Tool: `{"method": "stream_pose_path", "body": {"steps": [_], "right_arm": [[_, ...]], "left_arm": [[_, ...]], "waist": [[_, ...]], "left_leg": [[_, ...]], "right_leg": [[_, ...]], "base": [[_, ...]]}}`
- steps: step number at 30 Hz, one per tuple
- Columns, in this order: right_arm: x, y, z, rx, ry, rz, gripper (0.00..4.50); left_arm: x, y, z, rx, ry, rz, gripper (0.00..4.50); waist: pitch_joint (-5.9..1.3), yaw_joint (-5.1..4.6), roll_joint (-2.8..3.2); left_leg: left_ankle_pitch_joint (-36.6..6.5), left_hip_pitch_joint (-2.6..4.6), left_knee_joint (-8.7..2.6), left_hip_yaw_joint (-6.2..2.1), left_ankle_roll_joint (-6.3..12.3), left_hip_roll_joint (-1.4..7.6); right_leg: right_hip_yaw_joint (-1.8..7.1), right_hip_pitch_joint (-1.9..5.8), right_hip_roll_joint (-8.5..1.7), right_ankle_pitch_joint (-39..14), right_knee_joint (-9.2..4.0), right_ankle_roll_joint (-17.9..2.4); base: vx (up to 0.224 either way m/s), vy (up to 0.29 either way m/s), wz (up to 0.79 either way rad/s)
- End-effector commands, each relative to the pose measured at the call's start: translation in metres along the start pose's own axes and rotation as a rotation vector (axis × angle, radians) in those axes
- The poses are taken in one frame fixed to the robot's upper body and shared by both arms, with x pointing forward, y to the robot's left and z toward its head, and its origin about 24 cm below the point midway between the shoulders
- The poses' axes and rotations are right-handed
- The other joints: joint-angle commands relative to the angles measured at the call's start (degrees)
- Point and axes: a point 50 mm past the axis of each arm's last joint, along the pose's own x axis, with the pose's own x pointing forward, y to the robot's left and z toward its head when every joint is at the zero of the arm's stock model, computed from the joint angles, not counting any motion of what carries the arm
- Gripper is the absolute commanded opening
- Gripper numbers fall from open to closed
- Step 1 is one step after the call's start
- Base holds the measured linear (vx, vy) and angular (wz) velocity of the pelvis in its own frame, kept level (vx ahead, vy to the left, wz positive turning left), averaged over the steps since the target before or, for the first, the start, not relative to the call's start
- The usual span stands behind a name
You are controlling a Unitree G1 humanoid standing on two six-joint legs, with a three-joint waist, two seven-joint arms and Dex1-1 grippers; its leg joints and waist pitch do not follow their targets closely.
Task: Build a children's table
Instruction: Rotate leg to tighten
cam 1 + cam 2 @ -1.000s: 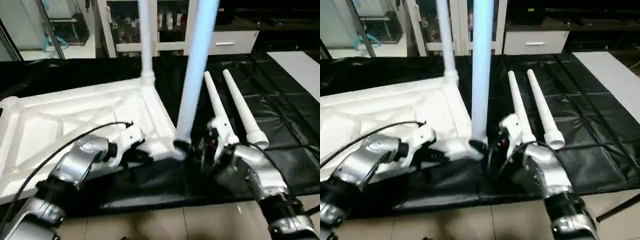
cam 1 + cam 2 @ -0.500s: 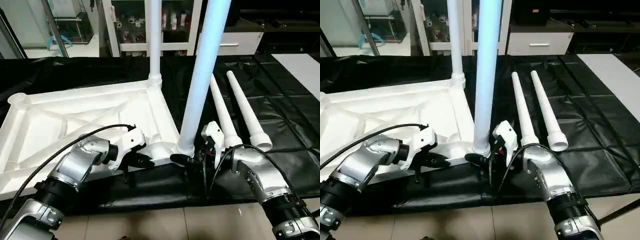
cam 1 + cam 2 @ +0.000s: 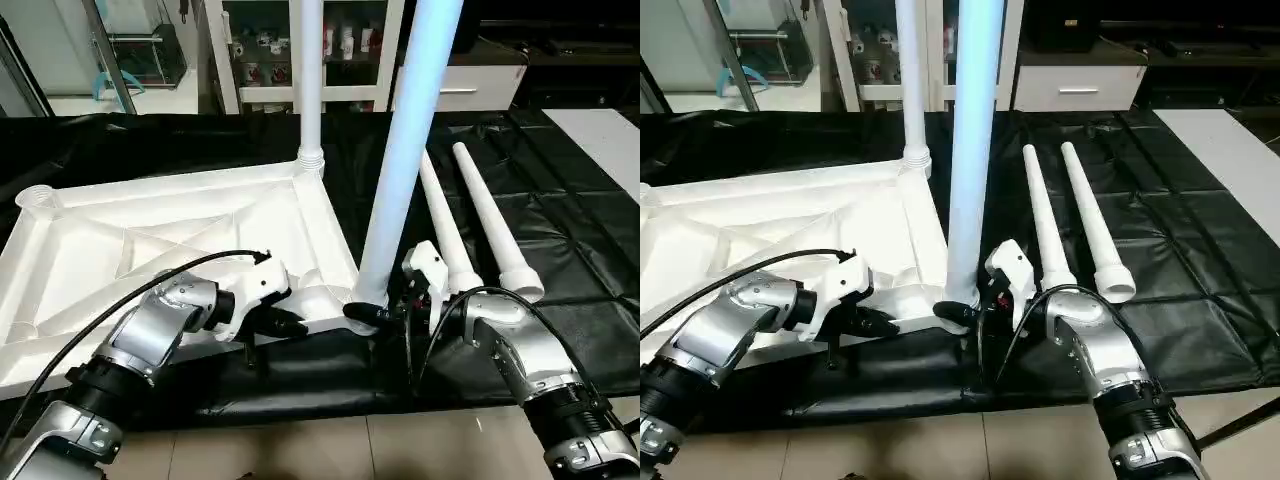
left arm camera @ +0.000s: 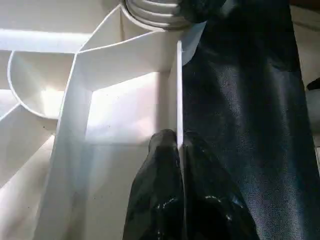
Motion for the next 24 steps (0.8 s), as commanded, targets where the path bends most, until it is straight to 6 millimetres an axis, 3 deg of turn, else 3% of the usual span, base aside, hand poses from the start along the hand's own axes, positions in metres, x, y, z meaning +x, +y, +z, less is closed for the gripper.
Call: {"method": "stream_pose_path", "body": {"steps": [1,5,8,9,10,12,17,18,20,21,23,24], "right_arm": [[0.001,0.002,-0.005,0.004,0.032,0.025,2.78],[0.003,-0.003,-0.009,-0.020,0.054,-0.048,2.75],[0.005,-0.009,-0.011,-0.027,0.062,-0.125,2.73],[0.012,-0.026,-0.015,0.036,0.050,-0.353,2.73],[0.016,-0.032,-0.017,0.094,0.038,-0.451,2.72],[0.023,-0.035,-0.019,0.172,0.029,-0.547,2.72],[0.038,-0.041,-0.016,0.287,0.007,-0.753,2.72],[0.043,-0.040,-0.014,0.311,-0.004,-0.782,2.72],[0.050,-0.040,-0.010,0.332,-0.016,-0.823,2.72],[0.062,-0.038,-0.005,0.356,-0.029,-0.897,2.72],[0.065,-0.037,-0.003,0.372,-0.034,-0.930,2.72],[0.068,-0.036,-0.002,0.376,-0.038,-0.947,2.72]], "left_arm": [[0.003,-0.006,-0.004,-0.011,0.020,-0.047,0.00],[0.005,-0.006,-0.004,-0.014,0.020,-0.041,0.00],[0.006,-0.005,-0.003,-0.018,0.016,-0.024,0.00],[0.014,0.005,0.003,-0.058,-0.009,0.089,0.00],[0.019,0.012,0.008,-0.087,-0.026,0.152,0.00],[0.027,0.018,0.015,-0.117,-0.049,0.212,0.00],[0.042,0.031,0.033,-0.173,-0.068,0.347,0.00],[0.046,0.035,0.036,-0.190,-0.058,0.389,0.00],[0.051,0.040,0.041,-0.196,-0.037,0.454,0.00],[0.059,0.047,0.048,-0.165,0.002,0.572,0.00],[0.062,0.049,0.051,-0.154,0.000,0.607,0.00],[0.065,0.050,0.055,-0.135,-0.011,0.618,0.00]], "waist": [[-3.56,-0.06,-0.41],[-3.61,-0.11,-0.55],[-3.33,-0.49,-0.50],[-3.18,-0.90,-0.39],[-2.81,-1.46,-0.59],[-2.92,-1.66,-0.56],[-2.86,-2.27,-0.54],[-2.87,-2.26,-0.21],[-2.97,-2.20,-0.35],[-3.03,-2.17,0.01],[-3.33,-1.77,-0.21],[-3.32,-1.82,0.25]], "left_leg": [[-8.7,0.80,-4.06,-1.47,2.19,3.49],[-8.5,0.84,-4.03,-1.44,1.97,3.48],[-10.8,0.81,-4.26,-1.53,1.37,3.40],[-12.8,0.94,-4.33,-1.46,0.62,3.40],[-15.7,0.69,-4.61,-1.96,-1.18,3.08],[-18.2,1.57,-4.61,-2.07,-2.61,3.18],[-20.0,1.58,-4.75,-2.09,-2.26,3.00],[-20.2,1.61,-4.73,-2.22,-2.31,2.97],[-19.8,1.91,-4.58,-1.90,-2.23,2.84],[-19.5,1.77,-4.56,-1.91,-2.19,2.83],[-18.9,2.05,-4.54,-1.91,-2.47,2.91],[-17.7,1.38,-4.61,-1.87,-2.12,2.83]], "right_leg": [[3.24,2.84,-3.83,-10.2,-3.21,-12.3],[3.24,2.74,-3.89,-9.6,-3.13,-12.6],[3.21,2.76,-3.84,-12.5,-3.54,-12.2],[3.32,2.28,-3.98,-15.0,-3.71,-12.3],[3.06,2.80,-4.08,-20.7,-4.26,-11.0],[3.16,2.32,-4.21,-24.8,-4.87,-9.3],[3.21,2.10,-4.12,-25.4,-5.41,-8.1],[3.15,2.09,-4.10,-25.6,-5.37,-8.1],[3.14,1.72,-3.94,-25.1,-5.76,-7.9],[3.19,1.72,-3.93,-23.8,-5.60,-8.2],[3.09,1.84,-3.79,-21.1,-5.33,-8.7],[3.16,2.12,-3.76,-18.1,-5.05,-9.2]], "base": [[0.000,0.000,0.00],[0.000,0.000,0.00],[0.000,0.000,0.00],[0.000,0.000,0.00],[-0.050,0.002,-0.06],[-0.055,0.003,-0.05],[0.000,0.000,0.00],[0.000,0.000,0.00],[0.000,0.000,0.00],[0.000,0.000,0.00],[0.000,0.000,0.00],[0.000,0.000,0.00]]}}
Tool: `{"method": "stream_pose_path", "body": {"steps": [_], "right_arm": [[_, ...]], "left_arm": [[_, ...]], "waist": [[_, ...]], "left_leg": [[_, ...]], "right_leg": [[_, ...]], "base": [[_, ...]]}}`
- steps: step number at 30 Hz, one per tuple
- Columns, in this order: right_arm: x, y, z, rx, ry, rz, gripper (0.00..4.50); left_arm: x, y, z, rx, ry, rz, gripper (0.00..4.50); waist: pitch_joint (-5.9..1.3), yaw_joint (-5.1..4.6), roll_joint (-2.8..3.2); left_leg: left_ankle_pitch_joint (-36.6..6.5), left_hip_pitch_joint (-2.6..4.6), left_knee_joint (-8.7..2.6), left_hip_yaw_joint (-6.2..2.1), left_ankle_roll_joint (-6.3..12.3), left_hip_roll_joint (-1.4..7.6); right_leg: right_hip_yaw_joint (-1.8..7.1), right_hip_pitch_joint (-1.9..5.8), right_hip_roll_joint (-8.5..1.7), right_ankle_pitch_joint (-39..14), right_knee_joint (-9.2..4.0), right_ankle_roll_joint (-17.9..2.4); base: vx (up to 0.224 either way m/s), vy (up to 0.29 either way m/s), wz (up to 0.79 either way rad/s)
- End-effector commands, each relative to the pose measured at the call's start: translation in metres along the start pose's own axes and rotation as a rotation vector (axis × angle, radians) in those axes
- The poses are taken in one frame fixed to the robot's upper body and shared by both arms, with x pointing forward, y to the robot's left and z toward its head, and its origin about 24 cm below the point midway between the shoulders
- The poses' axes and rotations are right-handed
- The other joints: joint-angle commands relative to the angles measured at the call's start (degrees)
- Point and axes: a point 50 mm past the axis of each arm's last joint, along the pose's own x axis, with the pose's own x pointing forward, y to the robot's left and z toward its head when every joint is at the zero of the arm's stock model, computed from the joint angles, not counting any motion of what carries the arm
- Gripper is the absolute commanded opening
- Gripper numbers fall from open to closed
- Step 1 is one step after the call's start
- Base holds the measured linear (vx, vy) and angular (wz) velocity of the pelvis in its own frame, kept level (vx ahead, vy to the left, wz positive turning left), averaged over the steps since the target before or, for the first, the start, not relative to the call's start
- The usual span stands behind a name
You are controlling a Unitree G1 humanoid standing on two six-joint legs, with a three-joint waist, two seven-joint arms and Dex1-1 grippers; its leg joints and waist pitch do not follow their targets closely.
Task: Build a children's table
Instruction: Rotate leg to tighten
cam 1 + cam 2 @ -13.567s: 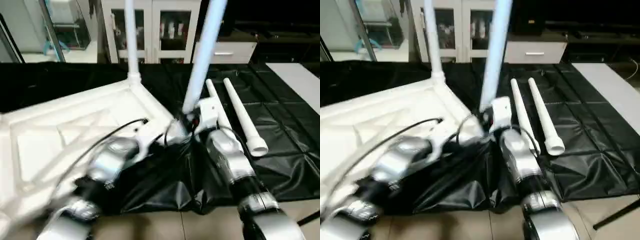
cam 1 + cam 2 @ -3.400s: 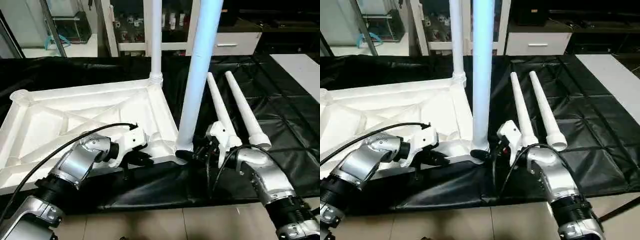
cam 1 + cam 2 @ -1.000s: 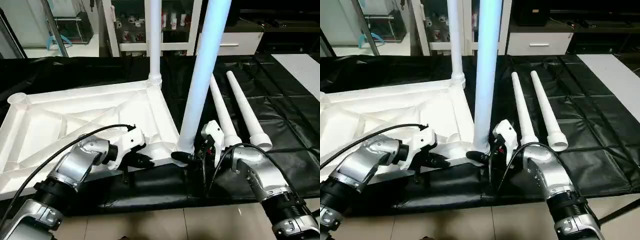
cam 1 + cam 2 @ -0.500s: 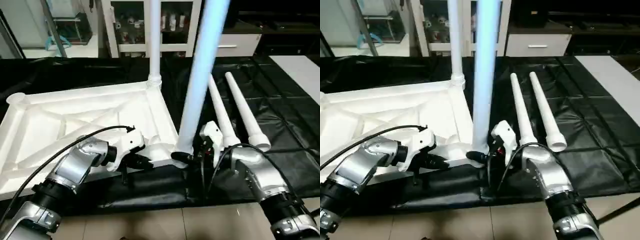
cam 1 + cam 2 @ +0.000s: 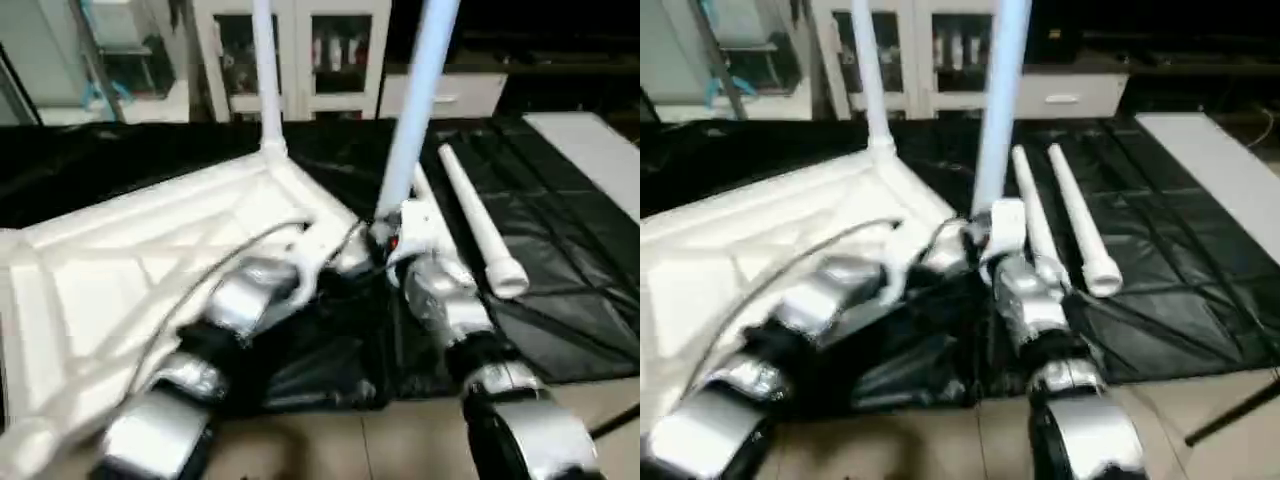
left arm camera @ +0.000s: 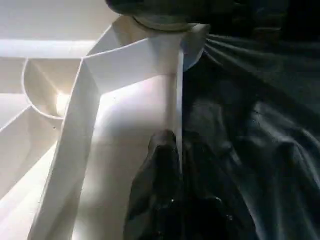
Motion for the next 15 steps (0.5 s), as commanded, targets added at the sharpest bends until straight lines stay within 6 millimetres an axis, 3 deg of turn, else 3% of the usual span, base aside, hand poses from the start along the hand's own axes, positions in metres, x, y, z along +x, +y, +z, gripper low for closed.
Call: {"method": "stream_pose_path", "body": {"steps": [1,5,6,7,11,12,13,15], "right_arm": [[-0.002,0.006,-0.024,0.025,0.090,-0.039,2.72],[-0.001,0.008,-0.023,0.043,0.081,-0.050,2.72],[0.000,0.008,-0.022,0.056,0.069,-0.042,2.72],[0.000,0.008,-0.020,0.064,0.058,-0.030,2.72],[0.000,0.008,-0.019,0.067,0.051,-0.027,2.72],[0.001,0.010,-0.011,0.043,-0.014,0.026,2.72],[0.001,0.010,-0.009,0.038,-0.033,0.033,3.28],[0.000,0.008,-0.003,0.021,-0.081,0.050,3.28]], "left_arm": [[-0.004,0.019,0.007,0.044,-0.023,0.188,0.00],[-0.002,0.017,0.010,0.059,-0.041,0.170,0.00],[-0.002,0.016,0.010,0.073,-0.051,0.150,0.00],[-0.001,0.015,0.010,0.081,-0.057,0.136,0.00],[-0.001,0.015,0.010,0.086,-0.059,0.131,0.00],[0.000,0.015,0.007,0.094,-0.055,0.112,0.00],[0.000,0.015,0.006,0.096,-0.056,0.109,0.00],[0.001,0.015,0.006,0.105,-0.067,0.100,0.00]], "waist": [[-3.48,-0.15,0.06],[-3.70,0.44,0.20],[-3.70,0.53,0.51],[-3.75,0.60,0.27],[-3.61,0.55,0.45],[-3.55,0.61,1.11],[-3.49,0.40,0.45],[-3.58,0.66,0.37]], "left_leg": [[-16.9,0.95,-4.81,-1.84,-1.42,2.97],[-14.3,0.66,-4.60,-1.61,0.18,2.92],[-14.1,0.67,-4.57,-1.64,0.34,2.92],[-14.0,0.62,-4.54,-1.59,0.88,2.92],[-14.5,0.64,-4.70,-1.64,0.91,3.07],[-15.6,0.75,-4.73,-1.69,0.58,3.07],[-16.8,0.76,-4.83,-1.64,0.37,3.09],[-15.9,0.71,-4.70,-1.60,0.90,3.03]], "right_leg": [[2.84,1.86,-3.69,-15.9,-4.58,-9.6],[2.90,2.17,-3.85,-12.2,-4.11,-10.7],[2.90,2.18,-3.89,-11.9,-4.03,-10.9],[2.86,2.27,-3.92,-12.0,-4.07,-11.1],[2.80,2.21,-3.87,-13.7,-4.22,-11.1],[2.79,2.07,-3.93,-14.7,-4.37,-10.9],[2.75,2.10,-3.85,-15.9,-4.62,-10.6],[2.85,2.11,-4.01,-15.5,-4.56,-10.7]], "base": [[0.000,0.000,0.00],[0.000,0.000,0.00],[0.000,0.000,0.00],[0.000,0.000,0.00],[0.000,0.000,0.00],[0.000,0.000,0.00],[0.000,0.000,0.00],[0.000,0.000,0.00]]}}
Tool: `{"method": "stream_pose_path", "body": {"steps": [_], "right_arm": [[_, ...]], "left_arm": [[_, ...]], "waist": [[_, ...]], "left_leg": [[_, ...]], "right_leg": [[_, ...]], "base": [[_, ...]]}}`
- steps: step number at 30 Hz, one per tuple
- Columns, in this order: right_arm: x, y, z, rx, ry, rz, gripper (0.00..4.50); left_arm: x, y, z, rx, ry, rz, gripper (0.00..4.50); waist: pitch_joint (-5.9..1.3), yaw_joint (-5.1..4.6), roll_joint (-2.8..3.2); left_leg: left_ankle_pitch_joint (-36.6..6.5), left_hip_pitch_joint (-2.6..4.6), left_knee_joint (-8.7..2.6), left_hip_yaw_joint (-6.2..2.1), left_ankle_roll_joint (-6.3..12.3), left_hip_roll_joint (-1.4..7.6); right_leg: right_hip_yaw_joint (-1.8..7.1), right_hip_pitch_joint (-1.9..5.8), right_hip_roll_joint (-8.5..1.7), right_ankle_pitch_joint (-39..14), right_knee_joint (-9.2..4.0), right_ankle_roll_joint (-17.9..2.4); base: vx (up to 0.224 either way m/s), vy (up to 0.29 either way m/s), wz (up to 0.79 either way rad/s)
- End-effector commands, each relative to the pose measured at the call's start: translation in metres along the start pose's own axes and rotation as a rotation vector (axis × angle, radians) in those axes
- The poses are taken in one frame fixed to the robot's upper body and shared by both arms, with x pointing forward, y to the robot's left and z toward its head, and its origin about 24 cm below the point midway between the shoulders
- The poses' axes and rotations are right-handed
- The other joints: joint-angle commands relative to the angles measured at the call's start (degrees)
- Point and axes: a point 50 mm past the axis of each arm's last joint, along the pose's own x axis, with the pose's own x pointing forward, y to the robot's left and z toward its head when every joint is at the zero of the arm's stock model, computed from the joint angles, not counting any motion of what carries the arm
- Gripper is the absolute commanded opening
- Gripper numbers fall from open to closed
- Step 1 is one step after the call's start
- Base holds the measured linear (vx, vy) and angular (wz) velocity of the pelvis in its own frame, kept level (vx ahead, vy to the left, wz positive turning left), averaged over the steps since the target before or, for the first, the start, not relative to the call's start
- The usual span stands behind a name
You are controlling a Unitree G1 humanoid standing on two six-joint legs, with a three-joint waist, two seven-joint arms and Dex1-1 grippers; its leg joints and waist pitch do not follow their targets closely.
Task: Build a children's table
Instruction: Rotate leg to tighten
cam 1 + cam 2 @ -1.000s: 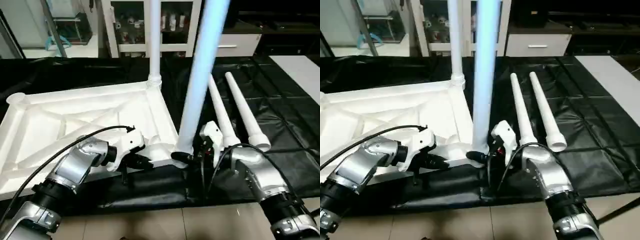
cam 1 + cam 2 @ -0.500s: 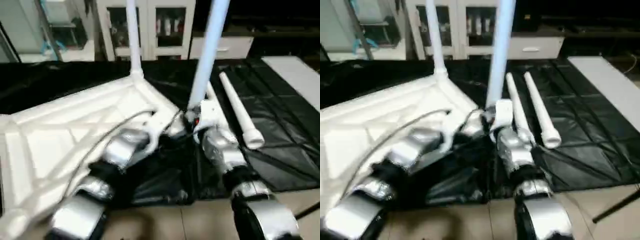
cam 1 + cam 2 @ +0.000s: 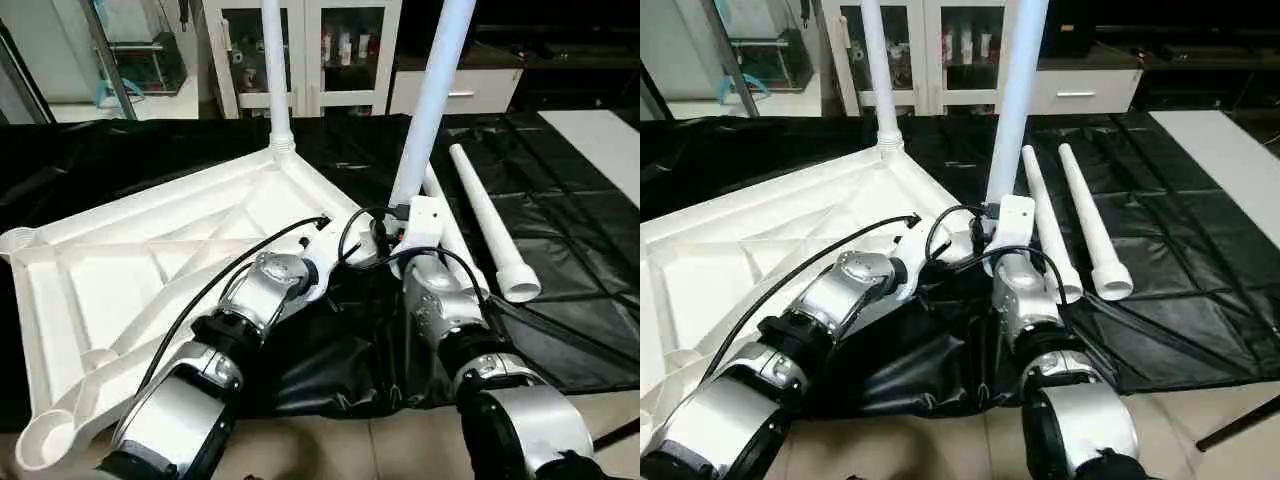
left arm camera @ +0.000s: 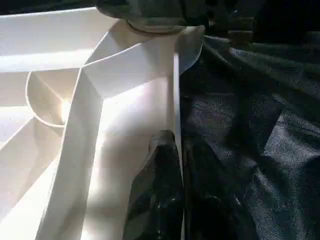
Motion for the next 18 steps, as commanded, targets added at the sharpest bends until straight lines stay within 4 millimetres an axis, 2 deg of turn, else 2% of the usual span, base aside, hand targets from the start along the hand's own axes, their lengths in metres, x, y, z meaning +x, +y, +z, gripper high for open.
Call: {"method": "stream_pose_path", "body": {"steps": [1,2,3,4,9,10,12,14,15,16,18], "right_arm": [[-0.002,0.009,-0.003,-0.014,-0.020,0.066,3.48],[-0.004,0.006,0.001,-0.038,-0.054,0.074,3.60],[-0.006,0.005,0.004,-0.059,-0.081,0.082,3.67],[-0.009,0.003,0.007,-0.069,-0.111,0.093,3.67],[-0.021,-0.006,0.012,-0.090,-0.187,0.115,3.67],[-0.026,-0.009,0.013,-0.100,-0.204,0.122,3.71],[-0.037,-0.014,0.014,-0.108,-0.244,0.139,3.71],[-0.043,-0.016,0.017,-0.102,-0.269,0.143,3.71],[-0.046,-0.017,0.019,-0.095,-0.287,0.146,3.71],[-0.046,-0.017,0.019,-0.095,-0.287,0.146,3.71],[-0.049,-0.017,0.021,-0.086,-0.300,0.150,3.71]], "left_arm": [[-0.005,0.014,0.000,0.016,-0.031,0.087,0.00],[-0.005,0.014,0.003,0.026,-0.056,0.080,0.00],[-0.005,0.013,0.005,0.035,-0.078,0.075,0.00],[-0.005,0.012,0.007,0.041,-0.101,0.073,0.00],[-0.004,0.012,0.016,0.065,-0.184,0.107,0.00],[-0.004,0.013,0.019,0.068,-0.208,0.130,0.28],[-0.006,0.016,0.025,0.002,-0.267,0.127,0.55],[-0.008,0.018,0.028,-0.047,-0.295,0.113,0.55],[-0.010,0.020,0.031,-0.069,-0.315,0.110,0.79],[-0.010,0.020,0.031,-0.069,-0.315,0.110,0.94],[-0.012,0.022,0.032,-0.078,-0.330,0.110,0.97]], "waist": [[-3.44,-0.20,-0.48],[-3.43,-0.27,-0.49],[-3.45,-0.18,-0.89],[-3.55,-0.24,-0.89],[-3.60,0.09,-0.78],[-3.54,0.20,-0.47],[-3.50,0.29,-0.75],[-3.92,0.61,-0.47],[-3.88,0.53,-0.36],[-3.89,0.44,-0.49],[-3.84,0.16,-0.54]], "left_leg": [[-15.8,0.63,-4.53,-1.62,1.16,2.99],[-15.3,0.35,-4.65,-1.79,1.36,3.03],[-13.9,0.22,-4.58,-1.76,1.80,3.02],[-12.8,0.38,-4.48,-1.68,2.27,3.17],[-10.2,0.28,-4.28,-1.57,3.94,3.15],[-10.3,0.30,-4.23,-1.58,4.18,3.10],[-10.6,0.26,-4.26,-1.52,4.54,3.08],[-9.0,0.17,-4.14,-1.68,4.65,3.22],[-8.3,0.21,-4.09,-1.69,4.79,3.40],[-8.0,0.11,-4.07,-1.69,5.02,3.41],[-7.7,0.04,-3.99,-1.57,5.71,3.28]], "right_leg": [[2.89,2.39,-4.06,-15.9,-4.60,-10.4],[2.80,2.66,-4.12,-16.5,-4.56,-9.8],[2.81,2.74,-4.12,-16.3,-4.65,-9.4],[2.90,2.52,-4.08,-14.9,-4.44,-9.9],[2.94,2.57,-4.07,-12.5,-4.12,-10.5],[2.92,2.58,-3.91,-12.5,-4.26,-9.9],[2.95,2.68,-3.86,-12.6,-4.43,-9.4],[2.97,2.90,-4.12,-10.5,-4.05,-10.3],[2.83,2.59,-3.90,-8.0,-3.70,-11.5],[2.77,2.67,-3.82,-6.9,-3.57,-11.8],[2.76,2.68,-3.86,-5.4,-3.44,-12.6]], "base": [[0.000,0.000,0.00],[0.000,0.000,0.00],[0.000,0.000,0.00],[0.000,0.000,0.00],[0.000,0.000,0.00],[0.000,0.000,0.00],[0.000,0.000,0.00],[0.000,0.000,0.00],[0.000,0.000,0.00],[0.000,0.000,0.00],[0.000,0.000,0.00]]}}
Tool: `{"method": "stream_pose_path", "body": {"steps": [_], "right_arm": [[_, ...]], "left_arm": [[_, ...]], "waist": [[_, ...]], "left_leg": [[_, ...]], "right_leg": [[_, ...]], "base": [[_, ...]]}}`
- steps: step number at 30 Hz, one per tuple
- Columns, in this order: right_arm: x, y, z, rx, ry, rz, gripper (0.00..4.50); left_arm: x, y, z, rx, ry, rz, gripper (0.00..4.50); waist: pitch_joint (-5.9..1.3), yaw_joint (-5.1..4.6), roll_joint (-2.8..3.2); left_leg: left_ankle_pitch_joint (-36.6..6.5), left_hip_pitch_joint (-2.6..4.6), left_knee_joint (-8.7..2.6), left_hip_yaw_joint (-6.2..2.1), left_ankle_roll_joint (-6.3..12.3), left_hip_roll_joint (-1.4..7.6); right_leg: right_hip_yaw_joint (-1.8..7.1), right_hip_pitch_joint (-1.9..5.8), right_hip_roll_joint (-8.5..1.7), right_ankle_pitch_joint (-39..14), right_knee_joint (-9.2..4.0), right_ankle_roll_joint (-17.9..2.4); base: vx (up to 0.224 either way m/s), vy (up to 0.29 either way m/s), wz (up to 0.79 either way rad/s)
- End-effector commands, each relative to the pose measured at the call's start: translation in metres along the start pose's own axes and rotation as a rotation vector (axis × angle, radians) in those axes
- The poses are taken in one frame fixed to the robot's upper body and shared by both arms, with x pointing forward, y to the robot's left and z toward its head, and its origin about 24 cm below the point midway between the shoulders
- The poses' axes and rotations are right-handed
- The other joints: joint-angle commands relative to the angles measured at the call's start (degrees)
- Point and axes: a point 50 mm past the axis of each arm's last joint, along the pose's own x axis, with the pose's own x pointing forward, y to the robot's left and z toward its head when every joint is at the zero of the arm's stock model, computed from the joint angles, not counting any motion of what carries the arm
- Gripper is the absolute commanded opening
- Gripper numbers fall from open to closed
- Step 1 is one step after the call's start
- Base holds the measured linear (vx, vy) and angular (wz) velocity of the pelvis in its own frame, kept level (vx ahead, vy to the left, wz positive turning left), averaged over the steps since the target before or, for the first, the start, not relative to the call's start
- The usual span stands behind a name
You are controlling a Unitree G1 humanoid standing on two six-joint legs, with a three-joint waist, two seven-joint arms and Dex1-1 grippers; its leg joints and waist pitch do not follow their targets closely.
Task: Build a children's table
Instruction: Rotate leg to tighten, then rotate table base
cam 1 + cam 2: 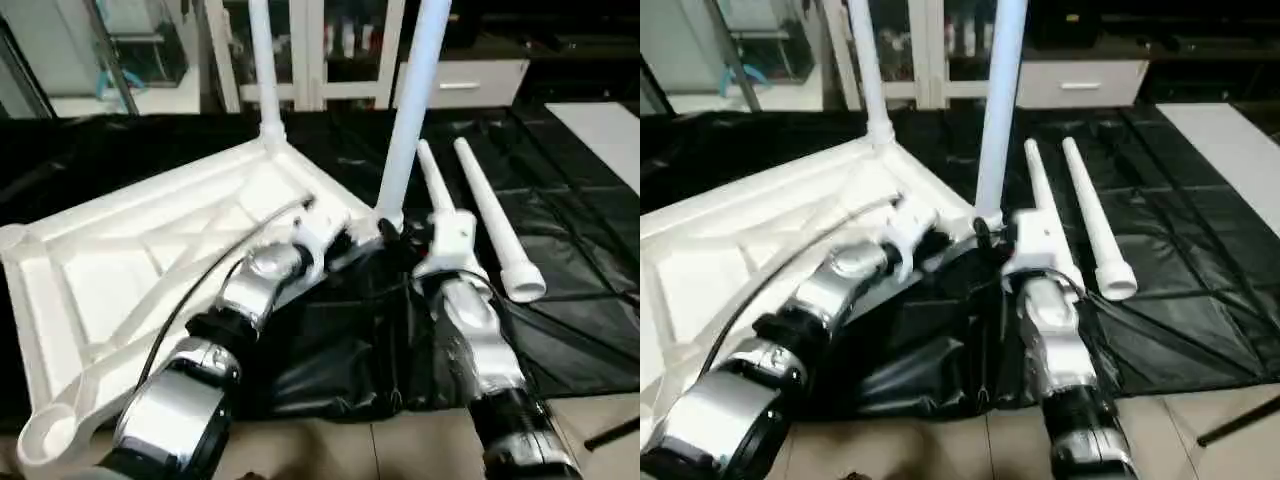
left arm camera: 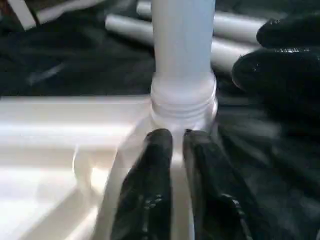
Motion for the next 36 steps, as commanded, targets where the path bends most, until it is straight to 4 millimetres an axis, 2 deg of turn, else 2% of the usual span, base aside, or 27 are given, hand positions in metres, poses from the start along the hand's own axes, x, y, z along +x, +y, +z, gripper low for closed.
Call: {"method": "stream_pose_path", "body": {"steps": [1,4,5,6,7,8,9,10,11,12,13,14,15,16,18,19,20,22,23,25,27,28,30,31,32,33,36], "right_arm": [[-0.002,0.004,0.013,0.018,-0.056,0.034,3.71],[-0.007,0.007,0.024,0.017,-0.102,0.086,3.71],[-0.009,0.009,0.026,0.014,-0.112,0.111,3.71],[-0.012,0.011,0.028,0.011,-0.110,0.146,3.71],[-0.017,0.014,0.030,0.003,-0.106,0.206,3.71],[-0.017,0.015,0.030,0.001,-0.105,0.217,3.71],[-0.018,0.015,0.030,-0.001,-0.104,0.231,3.71],[-0.021,0.017,0.031,-0.004,-0.095,0.286,3.71],[-0.023,0.018,0.031,-0.006,-0.091,0.307,3.71],[-0.024,0.019,0.032,-0.005,-0.082,0.336,3.71],[-0.026,0.019,0.032,0.003,-0.071,0.363,3.71],[-0.026,0.019,0.032,0.003,-0.071,0.363,3.71],[-0.029,0.020,0.032,0.005,-0.046,0.416,3.71],[-0.029,0.020,0.032,0.005,-0.046,0.416,3.71],[-0.033,0.020,0.030,-0.006,-0.014,0.472,3.71],[-0.034,0.020,0.029,-0.008,-0.003,0.485,3.71],[-0.035,0.020,0.029,-0.011,0.007,0.496,3.71],[-0.036,0.020,0.027,-0.017,0.022,0.505,3.71],[-0.036,0.020,0.026,-0.018,0.027,0.511,3.71],[-0.037,0.021,0.026,-0.018,0.031,0.513,3.71],[-0.038,0.023,0.025,-0.026,0.045,0.526,3.71],[-0.038,0.023,0.025,-0.026,0.046,0.526,3.71],[-0.039,0.023,0.024,-0.028,0.048,0.524,3.71],[-0.039,0.023,0.024,-0.027,0.048,0.524,3.71],[-0.039,0.023,0.024,-0.026,0.048,0.521,3.71],[-0.039,0.022,0.024,-0.026,0.048,0.520,3.71],[-0.039,0.020,0.023,-0.033,0.049,0.506,3.71]], "left_arm": [[-0.005,0.007,0.011,-0.021,-0.052,0.003,0.98],[-0.019,0.018,0.017,-0.044,-0.094,-0.010,1.36],[-0.027,0.022,0.019,-0.048,-0.105,-0.026,1.39],[-0.038,0.029,0.020,-0.048,-0.115,-0.035,1.38],[-0.061,0.038,0.022,-0.028,-0.123,-0.059,1.42],[-0.065,0.040,0.023,-0.022,-0.123,-0.064,1.54],[-0.071,0.041,0.023,-0.014,-0.124,-0.072,1.70],[-0.092,0.043,0.025,0.003,-0.115,-0.132,1.81],[-0.101,0.043,0.025,0.011,-0.109,-0.166,1.80],[-0.115,0.040,0.025,0.014,-0.085,-0.230,1.87],[-0.130,0.036,0.023,0.020,-0.050,-0.295,1.87],[-0.130,0.036,0.023,0.020,-0.050,-0.295,2.01],[-0.158,0.029,0.013,0.033,0.069,-0.418,2.15],[-0.158,0.029,0.013,0.033,0.069,-0.418,2.20],[-0.180,0.025,0.000,0.030,0.190,-0.480,2.35],[-0.184,0.024,-0.003,0.033,0.226,-0.486,2.35],[-0.187,0.022,-0.008,0.040,0.267,-0.490,2.61],[-0.190,0.019,-0.017,0.069,0.353,-0.496,2.65],[-0.191,0.017,-0.020,0.077,0.391,-0.496,2.65],[-0.192,0.015,-0.023,0.083,0.419,-0.493,2.88],[-0.187,0.023,-0.037,0.175,0.526,-0.395,3.06],[-0.187,0.024,-0.038,0.183,0.532,-0.383,3.10],[-0.176,0.039,-0.046,0.276,0.561,-0.242,3.16],[-0.173,0.042,-0.045,0.294,0.555,-0.212,3.26],[-0.170,0.045,-0.045,0.300,0.549,-0.189,3.39],[-0.169,0.046,-0.045,0.302,0.547,-0.181,3.47],[-0.153,0.054,-0.045,0.375,0.540,-0.103,3.62]], "waist": [[-4.03,0.15,-0.68],[-4.16,0.26,-0.67],[-4.08,0.12,-0.79],[-4.05,0.25,-1.06],[-4.00,0.30,-0.87],[-4.14,0.27,-0.69],[-4.12,0.02,-0.60],[-4.16,0.14,-0.65],[-4.07,0.05,-0.88],[-3.69,-0.06,-0.83],[-3.62,0.00,-0.61],[-3.70,0.21,-0.48],[-3.50,0.13,-0.51],[-3.41,0.11,-0.56],[-2.90,-0.36,-0.43],[-2.78,-0.21,-0.52],[-2.70,-0.21,-0.68],[-2.63,-0.07,-0.54],[-2.46,-0.18,-0.62],[-2.49,-0.25,-0.71],[-2.56,-0.38,-0.68],[-2.57,-0.43,-0.89],[-2.71,-0.25,-0.81],[-2.62,-0.10,-0.86],[-2.63,-0.10,-1.02],[-2.68,-0.15,-1.02],[-2.74,-0.22,-0.94]], "left_leg": [[-8.1,0.55,-3.83,-1.50,5.75,3.11],[-7.1,0.43,-3.79,-1.60,6.55,3.38],[-6.9,0.55,-3.71,-1.43,6.57,3.28],[-6.9,0.62,-3.72,-1.33,6.37,3.36],[-6.6,0.50,-3.84,-1.48,6.37,3.58],[-6.2,0.34,-3.83,-1.65,6.31,3.72],[-6.0,0.65,-3.72,-1.45,6.17,3.66],[-6.0,0.84,-3.76,-1.48,5.58,3.70],[-5.9,0.75,-3.92,-1.38,5.36,3.80],[-7.2,0.92,-4.06,-1.14,4.88,3.65],[-8.1,1.07,-4.25,-1.21,3.89,3.73],[-8.3,1.29,-4.21,-1.32,3.15,3.78],[-9.4,1.40,-4.40,-1.21,2.41,3.70],[-9.9,1.19,-4.60,-1.44,2.02,3.75],[-14.5,1.44,-5.14,-1.32,-0.21,3.53],[-16.0,1.69,-5.20,-1.26,-1.05,3.44],[-16.7,1.73,-5.26,-1.27,-1.31,3.41],[-18.3,1.86,-5.41,-1.51,-2.49,3.44],[-19.1,1.66,-5.62,-1.65,-2.91,3.37],[-21.0,1.99,-5.71,-1.84,-3.94,3.37],[-20.0,1.88,-5.65,-1.85,-3.95,3.25],[-19.8,2.06,-5.48,-1.73,-3.72,3.16],[-18.4,1.85,-5.43,-1.90,-3.37,3.10],[-19.5,2.45,-5.19,-1.54,-3.51,3.00],[-20.0,2.49,-5.18,-1.64,-3.68,3.04],[-19.5,1.90,-5.32,-1.89,-3.50,2.92],[-20.3,2.03,-5.25,-2.02,-3.43,2.81]], "right_leg": [[2.97,3.30,-3.95,-5.2,-3.43,-12.8],[2.94,3.45,-4.12,-4.3,-2.95,-13.0],[2.95,3.09,-3.90,-4.7,-3.06,-13.1],[2.99,3.10,-3.86,-5.2,-3.00,-13.2],[3.03,3.18,-3.94,-5.5,-2.76,-13.3],[3.01,3.28,-4.06,-5.2,-2.41,-13.3],[3.01,2.76,-3.66,-5.2,-2.43,-13.0],[3.01,2.75,-3.69,-5.6,-2.24,-13.1],[3.05,2.71,-3.56,-5.7,-2.18,-13.2],[3.07,2.20,-3.17,-7.6,-2.65,-12.7],[3.18,2.21,-3.20,-8.7,-2.61,-12.6],[3.16,2.13,-3.26,-8.7,-2.34,-12.5],[3.19,1.93,-3.02,-9.1,-2.40,-12.2],[3.23,2.19,-3.16,-9.7,-2.37,-11.9],[3.36,1.84,-2.74,-14.8,-2.96,-10.0],[3.56,1.62,-2.86,-16.5,-3.35,-9.3],[3.64,1.59,-2.91,-17.3,-3.49,-9.0],[3.79,1.62,-3.15,-19.6,-3.75,-8.2],[3.80,1.77,-3.13,-20.3,-3.80,-7.7],[3.88,1.80,-3.27,-21.9,-4.00,-7.1],[3.97,1.90,-3.05,-20.1,-3.85,-7.1],[4.10,1.73,-2.94,-19.7,-3.96,-6.5],[4.26,2.10,-3.22,-19.8,-4.14,-6.4],[4.34,1.43,-2.91,-20.5,-4.43,-6.5],[4.40,1.56,-3.08,-20.9,-4.31,-6.7],[4.39,2.13,-3.15,-21.7,-4.20,-6.5],[4.28,1.94,-3.04,-23.4,-4.42,-5.7]], "base": [[0.000,0.000,0.00],[0.000,0.000,0.00],[0.000,0.000,0.00],[0.000,0.000,0.00],[0.000,0.000,0.00],[0.000,0.000,0.00],[0.000,0.000,0.00],[0.000,0.000,0.00],[0.000,0.000,0.00],[0.000,0.000,0.00],[0.000,0.000,0.00],[0.000,0.000,0.00],[0.000,0.000,0.00],[0.000,0.000,0.00],[0.000,0.000,0.00],[0.000,0.000,0.00],[0.000,0.000,0.00],[0.000,0.000,0.00],[0.000,0.000,0.00],[0.000,0.000,0.00],[0.000,0.000,0.00],[0.000,0.000,0.00],[0.000,0.000,0.00],[0.000,0.000,0.00],[0.000,0.000,0.00],[0.000,0.000,0.00],[0.000,0.000,0.00]]}}
